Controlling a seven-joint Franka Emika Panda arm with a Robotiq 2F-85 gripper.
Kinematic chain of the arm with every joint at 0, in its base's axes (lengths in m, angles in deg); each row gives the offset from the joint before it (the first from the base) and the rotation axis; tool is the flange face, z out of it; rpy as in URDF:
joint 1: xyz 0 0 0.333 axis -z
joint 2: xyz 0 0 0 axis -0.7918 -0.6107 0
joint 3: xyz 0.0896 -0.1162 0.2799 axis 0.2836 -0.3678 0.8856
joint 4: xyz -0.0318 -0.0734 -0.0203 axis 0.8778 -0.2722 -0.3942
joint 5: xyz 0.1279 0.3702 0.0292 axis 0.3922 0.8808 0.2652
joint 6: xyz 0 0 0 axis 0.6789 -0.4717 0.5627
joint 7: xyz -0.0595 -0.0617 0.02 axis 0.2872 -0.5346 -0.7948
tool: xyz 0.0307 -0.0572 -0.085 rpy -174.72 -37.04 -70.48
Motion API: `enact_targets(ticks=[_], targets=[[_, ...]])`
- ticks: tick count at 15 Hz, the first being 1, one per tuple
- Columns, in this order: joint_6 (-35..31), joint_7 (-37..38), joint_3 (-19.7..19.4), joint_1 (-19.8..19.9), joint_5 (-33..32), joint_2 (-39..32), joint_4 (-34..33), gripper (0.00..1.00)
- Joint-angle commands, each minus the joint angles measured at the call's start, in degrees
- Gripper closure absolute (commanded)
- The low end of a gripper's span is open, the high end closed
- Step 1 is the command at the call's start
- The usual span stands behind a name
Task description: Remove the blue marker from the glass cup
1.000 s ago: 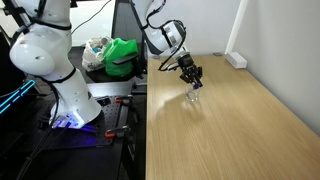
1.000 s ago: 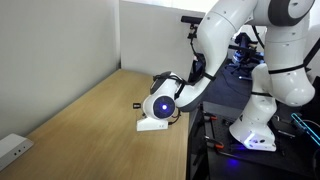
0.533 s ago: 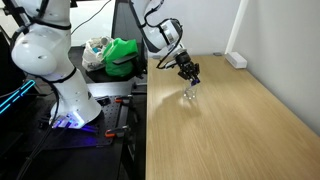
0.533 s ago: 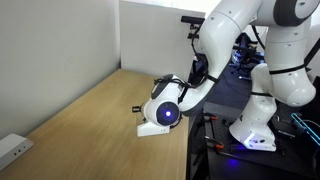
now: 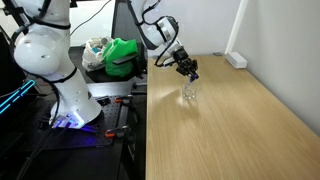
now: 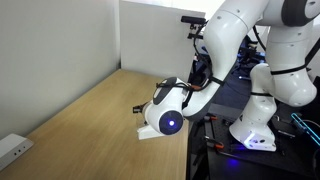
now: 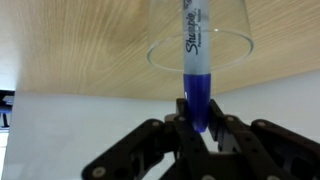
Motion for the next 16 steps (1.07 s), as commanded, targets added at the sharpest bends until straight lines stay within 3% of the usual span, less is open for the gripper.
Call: enact_targets(ticks=[1, 9, 16], targets=[[5.0, 0.1, 1.3, -1.8, 0.5, 2.6, 0.9, 0.94], [16.1, 0.4, 4.2, -4.3, 0.9, 6.7, 2.0, 0.94], [21.2, 1.0, 5.0, -3.3, 1.9, 11.7, 4.7, 0.94]])
